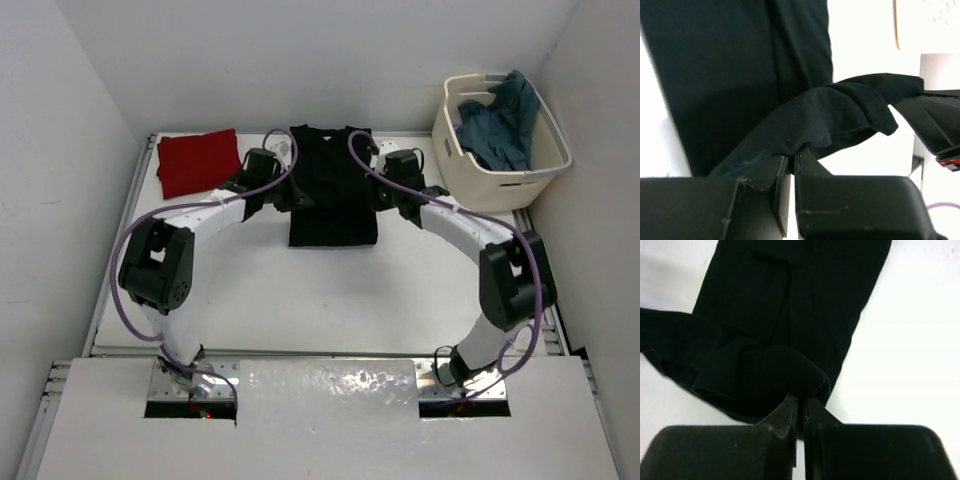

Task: Fold and stack the t-shirts
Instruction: Fold the folded rectangular tshirt in 1/3 of the way

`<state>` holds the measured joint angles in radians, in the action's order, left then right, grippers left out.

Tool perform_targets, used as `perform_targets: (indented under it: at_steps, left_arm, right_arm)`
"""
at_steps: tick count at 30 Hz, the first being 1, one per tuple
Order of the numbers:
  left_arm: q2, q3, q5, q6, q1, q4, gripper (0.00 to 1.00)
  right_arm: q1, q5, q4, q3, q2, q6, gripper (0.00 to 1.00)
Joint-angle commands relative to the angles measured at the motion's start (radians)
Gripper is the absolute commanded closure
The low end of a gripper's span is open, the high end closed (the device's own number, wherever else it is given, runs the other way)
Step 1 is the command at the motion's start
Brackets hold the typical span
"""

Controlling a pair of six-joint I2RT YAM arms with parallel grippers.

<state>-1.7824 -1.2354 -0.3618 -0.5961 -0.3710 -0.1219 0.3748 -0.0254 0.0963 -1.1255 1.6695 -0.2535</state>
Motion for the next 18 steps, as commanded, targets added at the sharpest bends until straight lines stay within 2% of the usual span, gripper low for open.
perform_targets:
  at_steps: [1,7,18]
  left_arm:
    - [-0.037,-0.065,-0.002,0.007,0.043,0.084,1.00]
    - [-0.130,-0.150,0.011,0.021,0.079,0.076,1.00]
    - [-0.336,-0.335,0.018,0.044,0.098,0.073,1.00]
  right_arm:
    - [-0.022,-0.033,-0.052,-0.107,0.068,0.030,1.00]
    - [-0.065,-0.062,-0.066,-0.227,0.238,0.013,1.00]
    - [-0.094,-0.045,-0.090,-0.426,0.453,-0.027,1.00]
